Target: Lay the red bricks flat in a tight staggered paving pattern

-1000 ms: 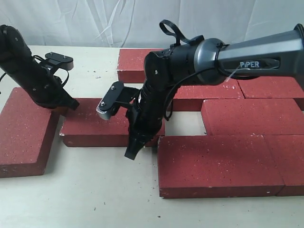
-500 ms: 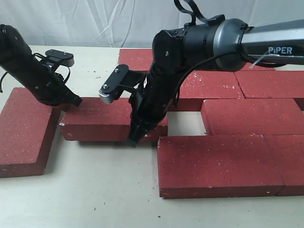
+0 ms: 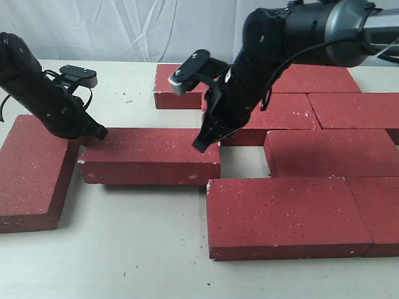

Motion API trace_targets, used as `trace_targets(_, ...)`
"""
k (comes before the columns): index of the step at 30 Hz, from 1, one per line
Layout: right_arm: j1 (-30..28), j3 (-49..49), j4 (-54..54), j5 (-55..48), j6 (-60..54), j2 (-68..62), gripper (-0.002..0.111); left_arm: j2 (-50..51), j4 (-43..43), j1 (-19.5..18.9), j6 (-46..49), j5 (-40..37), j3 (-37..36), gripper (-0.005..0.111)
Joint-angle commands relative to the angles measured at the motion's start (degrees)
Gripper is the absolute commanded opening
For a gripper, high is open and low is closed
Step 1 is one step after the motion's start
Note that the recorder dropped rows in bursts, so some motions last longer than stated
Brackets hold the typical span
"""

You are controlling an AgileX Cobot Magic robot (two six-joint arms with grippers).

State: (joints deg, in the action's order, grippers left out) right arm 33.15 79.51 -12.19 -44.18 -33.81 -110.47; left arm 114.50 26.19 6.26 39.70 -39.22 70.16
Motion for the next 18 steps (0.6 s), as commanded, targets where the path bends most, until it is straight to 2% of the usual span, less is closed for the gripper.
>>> trace_targets(1, -2.90, 0.15, -5.39, -5.20, -4.28, 0.26, -0.001, 0.09, 1.10, 0.04, 0.14, 2.09, -0.07, 0.000)
trace_targets(6, 1.14, -0.08, -22.43, -10.36, -22.12, 1.19, -0.001, -3.23, 0.13, -0.44, -0.15, 7.11, 0.97, 0.000)
trace_targets(9, 2.92, -0.47, -21.55, -9.35, -24.86, -0.73, -0.001, -3.84, -0.48, -0.55, -0.15, 7.36, 0.97, 0.000)
trace_targets(18, 3.45, -0.47, -18.75, -0.55, -25.58, -5.29, -0.001, -3.84, -0.63, -0.55, -0.15, 7.13, 0.97, 0.000)
